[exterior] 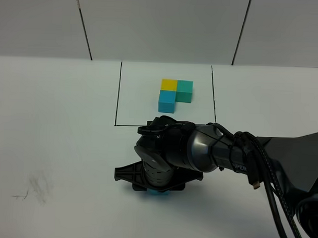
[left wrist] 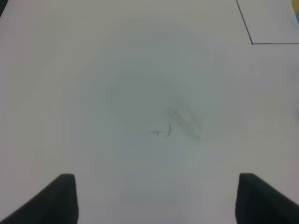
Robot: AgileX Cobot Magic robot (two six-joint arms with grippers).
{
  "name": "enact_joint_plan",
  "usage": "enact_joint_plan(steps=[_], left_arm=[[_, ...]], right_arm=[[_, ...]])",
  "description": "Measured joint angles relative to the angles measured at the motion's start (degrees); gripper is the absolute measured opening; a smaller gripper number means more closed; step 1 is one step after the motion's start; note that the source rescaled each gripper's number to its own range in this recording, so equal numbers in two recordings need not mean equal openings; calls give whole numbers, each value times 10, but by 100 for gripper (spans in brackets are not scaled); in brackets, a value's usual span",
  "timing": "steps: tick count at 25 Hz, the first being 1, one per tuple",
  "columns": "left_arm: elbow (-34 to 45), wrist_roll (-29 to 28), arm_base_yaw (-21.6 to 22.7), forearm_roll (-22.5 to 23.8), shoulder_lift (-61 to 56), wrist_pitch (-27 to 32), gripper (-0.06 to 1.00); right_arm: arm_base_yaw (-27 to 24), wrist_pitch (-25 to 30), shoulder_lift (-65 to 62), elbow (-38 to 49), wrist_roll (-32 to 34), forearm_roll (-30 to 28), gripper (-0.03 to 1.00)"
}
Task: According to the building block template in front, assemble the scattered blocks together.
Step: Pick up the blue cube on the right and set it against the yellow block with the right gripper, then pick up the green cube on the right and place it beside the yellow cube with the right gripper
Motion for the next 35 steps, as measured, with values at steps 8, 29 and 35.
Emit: enact_joint_plan(steps=[8, 29, 35], left_arm=[[0, 0, 0, 0, 0, 0, 52], [0, 0, 0, 0, 0, 0, 52], [0, 0, 0, 0, 0, 0, 52]], right_arm=[[0, 4, -6, 0, -17, 14, 97], [-35, 267, -291, -37, -239, -335, 85], [-149, 226, -374, -37, -387, -308, 84]])
